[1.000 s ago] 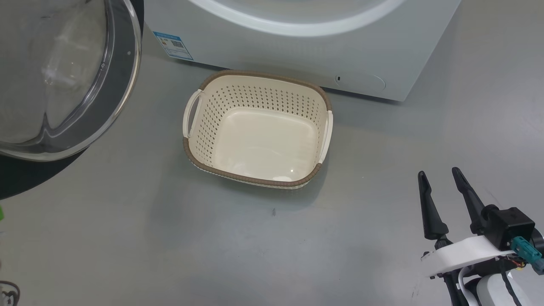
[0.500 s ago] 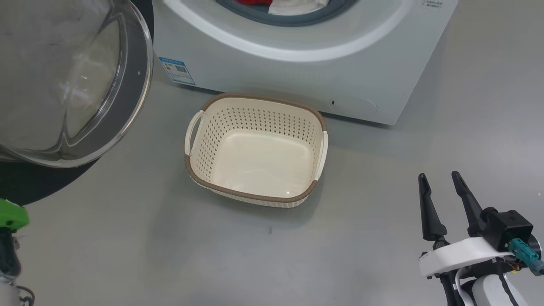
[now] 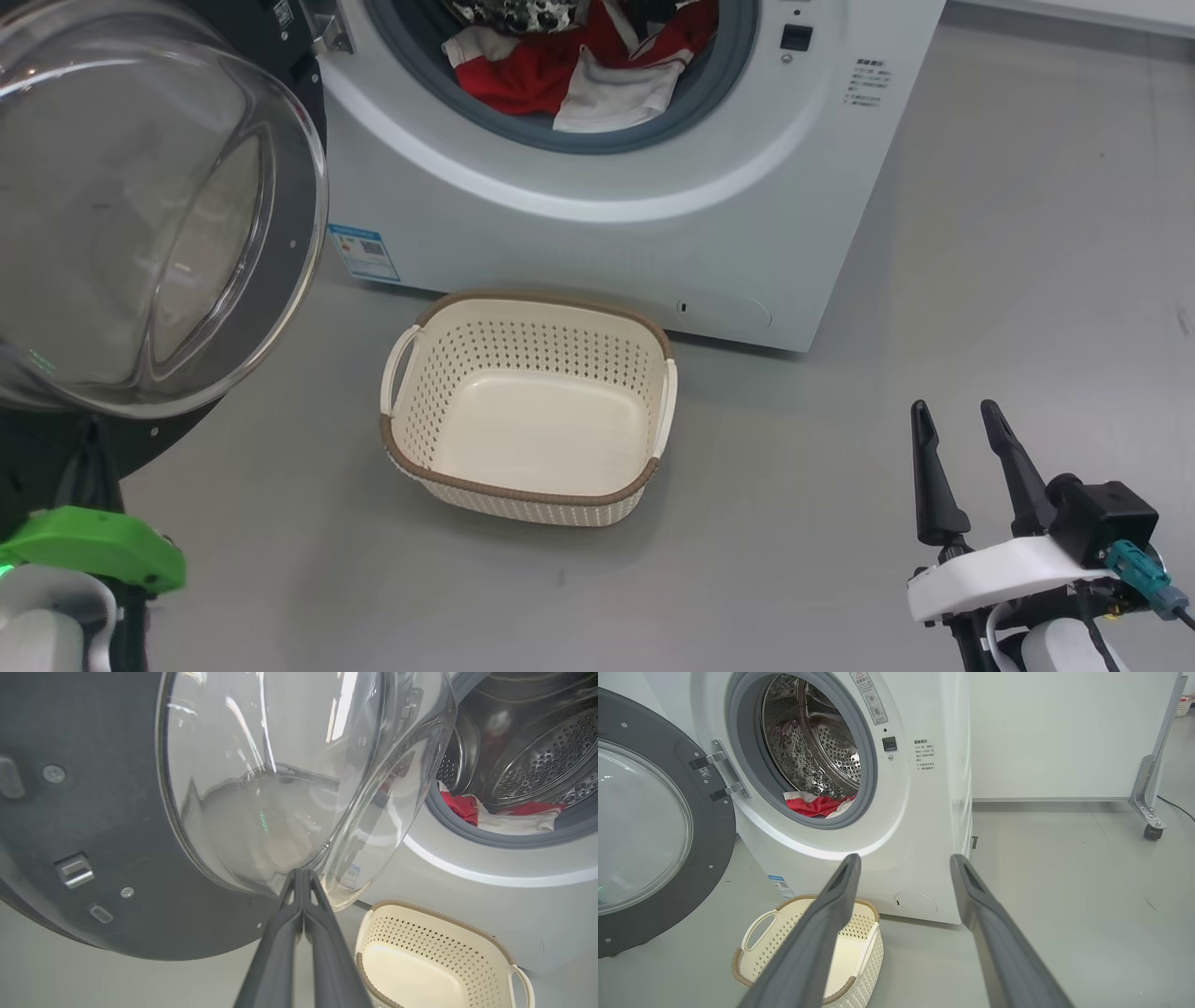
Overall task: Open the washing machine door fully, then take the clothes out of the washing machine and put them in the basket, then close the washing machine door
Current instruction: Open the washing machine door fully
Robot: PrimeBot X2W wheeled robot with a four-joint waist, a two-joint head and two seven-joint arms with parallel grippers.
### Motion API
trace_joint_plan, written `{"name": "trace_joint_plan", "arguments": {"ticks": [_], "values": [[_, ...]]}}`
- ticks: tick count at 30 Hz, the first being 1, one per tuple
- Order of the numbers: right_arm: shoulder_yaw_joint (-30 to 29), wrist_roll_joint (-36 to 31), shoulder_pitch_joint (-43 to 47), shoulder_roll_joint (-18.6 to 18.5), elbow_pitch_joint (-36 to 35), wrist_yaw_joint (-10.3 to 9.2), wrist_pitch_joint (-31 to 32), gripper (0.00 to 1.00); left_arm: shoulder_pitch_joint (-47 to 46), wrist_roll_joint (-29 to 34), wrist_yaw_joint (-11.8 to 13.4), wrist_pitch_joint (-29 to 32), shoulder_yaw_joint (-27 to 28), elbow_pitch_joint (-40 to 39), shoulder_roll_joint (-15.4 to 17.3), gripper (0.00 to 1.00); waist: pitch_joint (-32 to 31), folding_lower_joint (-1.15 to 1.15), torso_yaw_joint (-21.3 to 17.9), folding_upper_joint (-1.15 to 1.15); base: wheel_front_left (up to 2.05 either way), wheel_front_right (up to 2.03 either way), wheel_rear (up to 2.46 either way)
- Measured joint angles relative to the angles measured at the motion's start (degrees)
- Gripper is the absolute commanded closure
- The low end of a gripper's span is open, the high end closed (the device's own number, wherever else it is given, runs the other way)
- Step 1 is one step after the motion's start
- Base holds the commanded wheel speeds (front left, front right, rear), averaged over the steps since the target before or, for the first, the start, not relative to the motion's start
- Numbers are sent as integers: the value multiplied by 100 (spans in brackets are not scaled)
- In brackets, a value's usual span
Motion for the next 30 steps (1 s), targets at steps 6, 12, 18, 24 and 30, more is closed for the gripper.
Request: {"name": "trace_joint_plan", "arguments": {"ticks": [6, 12, 18, 24, 30], "values": [[-16, 20, 71, 57, 51, 27, -34, 0, 397, 105, -99, 3, -321, -120, -216, 100, -305, 0, -261, 0, 0, 0, 0], [-33, 25, 226, 59, 65, 30, -35, 0, 623, 141, -156, -5, -513, -390, -383, 100, -541, 0, -592, 0, 0, 0, 0], [-36, 25, 289, 60, 58, 69, -42, 0, 887, 138, -187, -124, -594, -675, -547, 100, -716, 0, -940, 0, 0, 0, 0], [-47, 22, 375, 42, 22, 70, -43, 0, 1127, 141, -208, -209, -665, -934, -614, 100, -806, 0, -1284, 0, 0, 0, 0], [-110, 3, 394, -9, -58, 69, -85, 0, 1174, 147, -255, -247, -804, -1189, -699, 8, -811, 0, -1541, 0, 0, 0, 0]]}}
